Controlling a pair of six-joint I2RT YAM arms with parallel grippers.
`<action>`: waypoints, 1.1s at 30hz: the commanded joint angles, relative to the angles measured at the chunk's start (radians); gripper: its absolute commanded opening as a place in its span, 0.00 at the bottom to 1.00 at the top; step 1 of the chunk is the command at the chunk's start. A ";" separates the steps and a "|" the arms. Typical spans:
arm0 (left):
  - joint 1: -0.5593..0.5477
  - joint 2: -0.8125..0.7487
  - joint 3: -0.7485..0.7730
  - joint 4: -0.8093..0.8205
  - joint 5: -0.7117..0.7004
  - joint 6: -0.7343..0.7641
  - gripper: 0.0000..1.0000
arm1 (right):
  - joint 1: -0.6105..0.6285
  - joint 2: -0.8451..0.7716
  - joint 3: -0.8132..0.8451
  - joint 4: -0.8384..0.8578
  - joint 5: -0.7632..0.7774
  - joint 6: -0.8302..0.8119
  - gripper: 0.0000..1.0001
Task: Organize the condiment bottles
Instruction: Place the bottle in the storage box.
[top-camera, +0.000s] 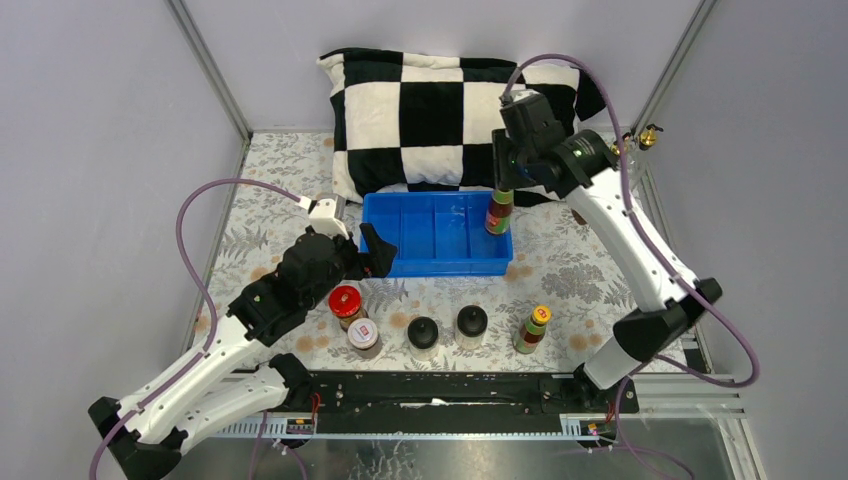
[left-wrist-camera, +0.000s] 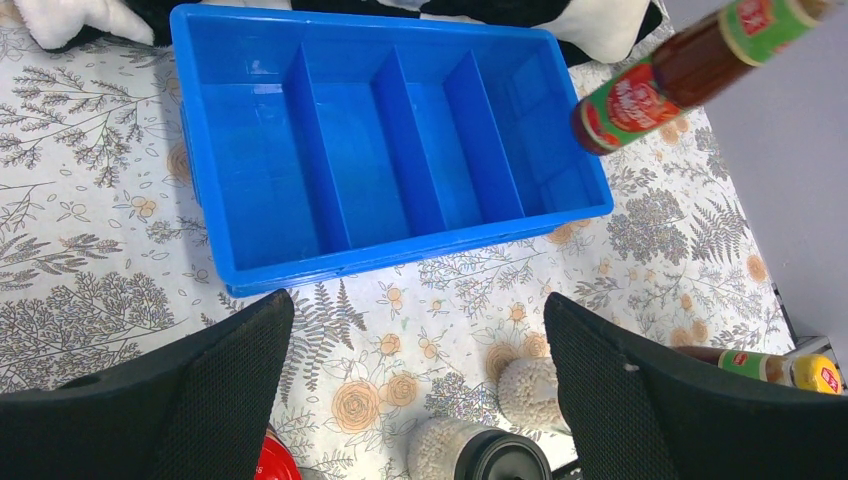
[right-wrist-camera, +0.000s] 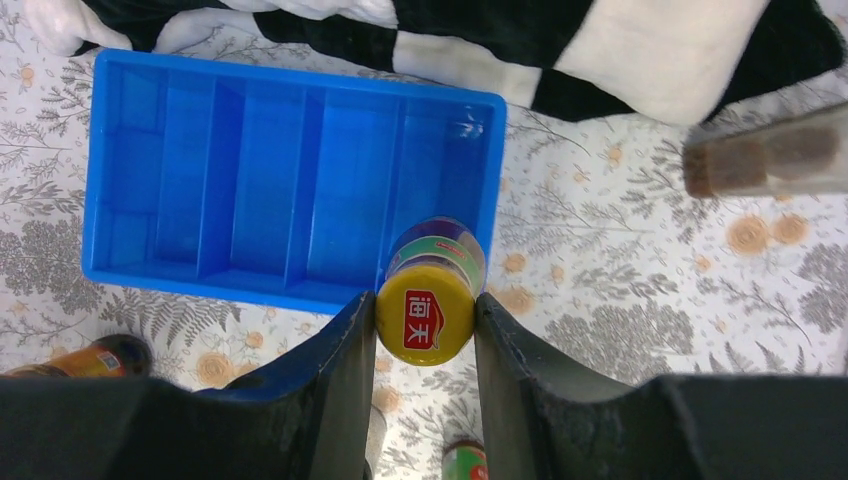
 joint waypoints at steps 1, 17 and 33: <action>0.006 -0.013 0.005 -0.028 -0.014 0.000 0.99 | 0.008 0.075 0.123 0.138 -0.049 -0.034 0.29; 0.006 -0.016 -0.004 -0.028 -0.005 -0.003 0.99 | 0.008 0.345 0.335 0.210 -0.155 -0.054 0.29; 0.006 -0.026 -0.005 -0.037 -0.003 -0.001 0.99 | 0.010 0.420 0.270 0.318 -0.169 -0.192 0.29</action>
